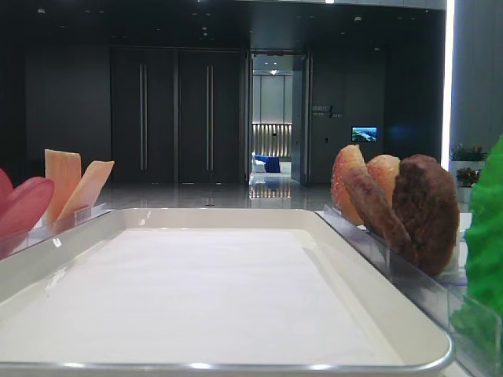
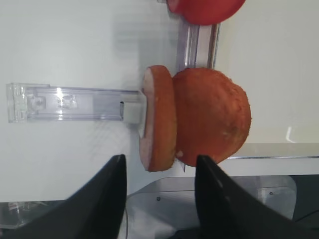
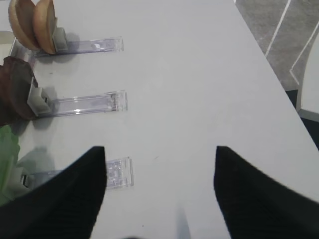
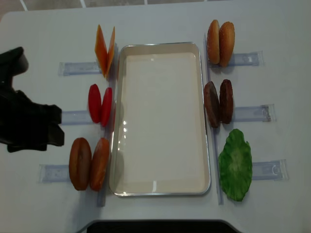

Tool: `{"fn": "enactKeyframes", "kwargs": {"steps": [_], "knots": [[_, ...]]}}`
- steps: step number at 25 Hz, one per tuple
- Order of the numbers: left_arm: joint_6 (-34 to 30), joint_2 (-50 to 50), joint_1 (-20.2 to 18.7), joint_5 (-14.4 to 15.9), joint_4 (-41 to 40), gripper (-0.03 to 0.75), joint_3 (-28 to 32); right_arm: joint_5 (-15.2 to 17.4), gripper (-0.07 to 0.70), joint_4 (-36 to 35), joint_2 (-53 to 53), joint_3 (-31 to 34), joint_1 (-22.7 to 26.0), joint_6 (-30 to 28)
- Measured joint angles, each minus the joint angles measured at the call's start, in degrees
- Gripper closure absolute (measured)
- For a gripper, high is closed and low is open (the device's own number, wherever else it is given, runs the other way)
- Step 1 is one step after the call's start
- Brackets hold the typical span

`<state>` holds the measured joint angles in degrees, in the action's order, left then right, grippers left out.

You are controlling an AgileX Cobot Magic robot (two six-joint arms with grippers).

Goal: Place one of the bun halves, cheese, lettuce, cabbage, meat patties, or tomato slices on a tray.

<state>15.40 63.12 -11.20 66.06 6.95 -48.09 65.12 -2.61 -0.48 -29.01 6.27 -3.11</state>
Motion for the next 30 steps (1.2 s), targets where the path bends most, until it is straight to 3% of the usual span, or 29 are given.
{"fn": "enactKeyframes", "kwargs": {"steps": [5, 9, 14, 20, 30], "knots": [[15.2, 6.4, -16.5, -1.5, -6.9, 0.367, -4.4, 0.0, 0.187, 0.0, 0.0, 0.0, 0.0, 0.0], [21.7, 13.3, -23.1, -2.0, -8.1, 0.367, -8.8, 0.0, 0.187, 0.0, 0.0, 0.0, 0.0, 0.0], [23.8, 20.2, -25.1, -1.7, -8.2, 0.361, -10.1, 0.0, 0.187, 0.0, 0.0, 0.0, 0.0, 0.0], [24.0, 22.9, -25.1, -1.4, -8.2, 0.277, -10.1, 0.0, 0.187, 0.0, 0.0, 0.0, 0.0, 0.0], [24.0, 28.1, -25.1, -1.7, -9.0, 0.268, -9.8, 0.0, 0.187, -0.1, 0.0, 0.0, 0.0, 0.0]]}}
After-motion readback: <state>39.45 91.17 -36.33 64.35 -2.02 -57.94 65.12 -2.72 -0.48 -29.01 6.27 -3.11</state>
